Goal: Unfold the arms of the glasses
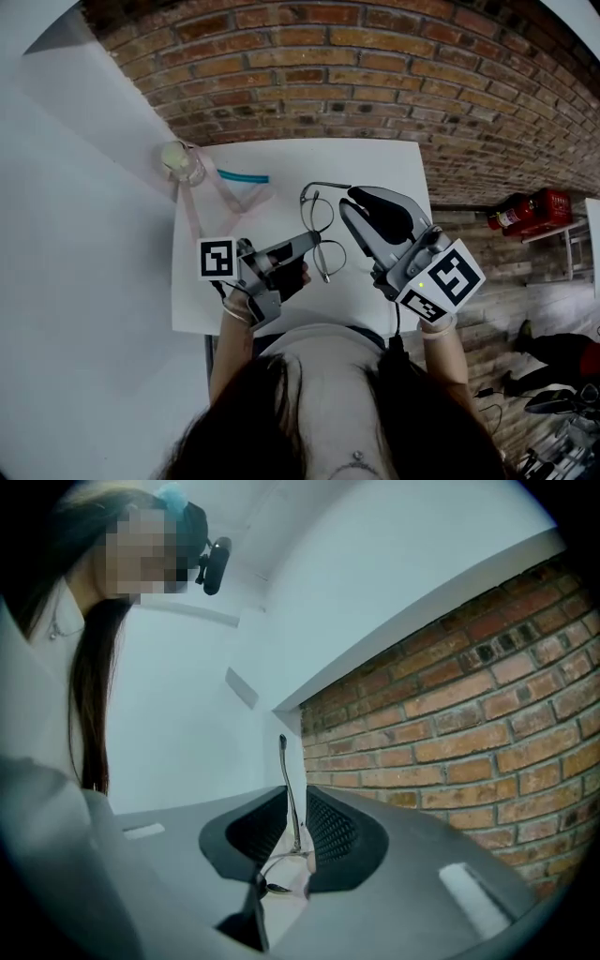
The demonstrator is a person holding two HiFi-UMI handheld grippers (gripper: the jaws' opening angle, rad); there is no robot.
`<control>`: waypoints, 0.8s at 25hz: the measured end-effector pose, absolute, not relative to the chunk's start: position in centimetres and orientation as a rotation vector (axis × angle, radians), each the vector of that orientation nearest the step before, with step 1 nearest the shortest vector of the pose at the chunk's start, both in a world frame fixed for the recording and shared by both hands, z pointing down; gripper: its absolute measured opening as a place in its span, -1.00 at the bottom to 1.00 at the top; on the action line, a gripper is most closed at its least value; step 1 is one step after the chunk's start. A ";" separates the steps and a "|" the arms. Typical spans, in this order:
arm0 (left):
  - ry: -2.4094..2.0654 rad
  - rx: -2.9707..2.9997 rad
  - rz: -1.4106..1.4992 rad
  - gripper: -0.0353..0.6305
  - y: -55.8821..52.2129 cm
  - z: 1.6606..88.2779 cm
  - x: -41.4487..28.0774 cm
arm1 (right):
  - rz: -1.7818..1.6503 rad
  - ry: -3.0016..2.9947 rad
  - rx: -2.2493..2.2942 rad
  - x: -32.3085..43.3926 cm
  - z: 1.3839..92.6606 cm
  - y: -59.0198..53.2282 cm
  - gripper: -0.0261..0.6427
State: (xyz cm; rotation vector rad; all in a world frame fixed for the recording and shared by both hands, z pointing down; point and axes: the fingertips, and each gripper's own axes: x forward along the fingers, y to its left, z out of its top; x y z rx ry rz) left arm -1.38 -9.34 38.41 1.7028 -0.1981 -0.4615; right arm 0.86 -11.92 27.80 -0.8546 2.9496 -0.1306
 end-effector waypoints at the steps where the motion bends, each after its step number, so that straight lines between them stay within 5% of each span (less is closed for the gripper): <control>1: -0.199 1.702 -0.461 -0.82 -9.3 38.4 -1.4 | -0.148 2.956 -0.852 0.8 28.1 -11.9 -0.71; 20: -0.142 1.715 -0.429 -0.82 -8.3 38.6 -0.6 | -0.434 3.066 -0.807 -0.4 33.7 -13.4 -0.67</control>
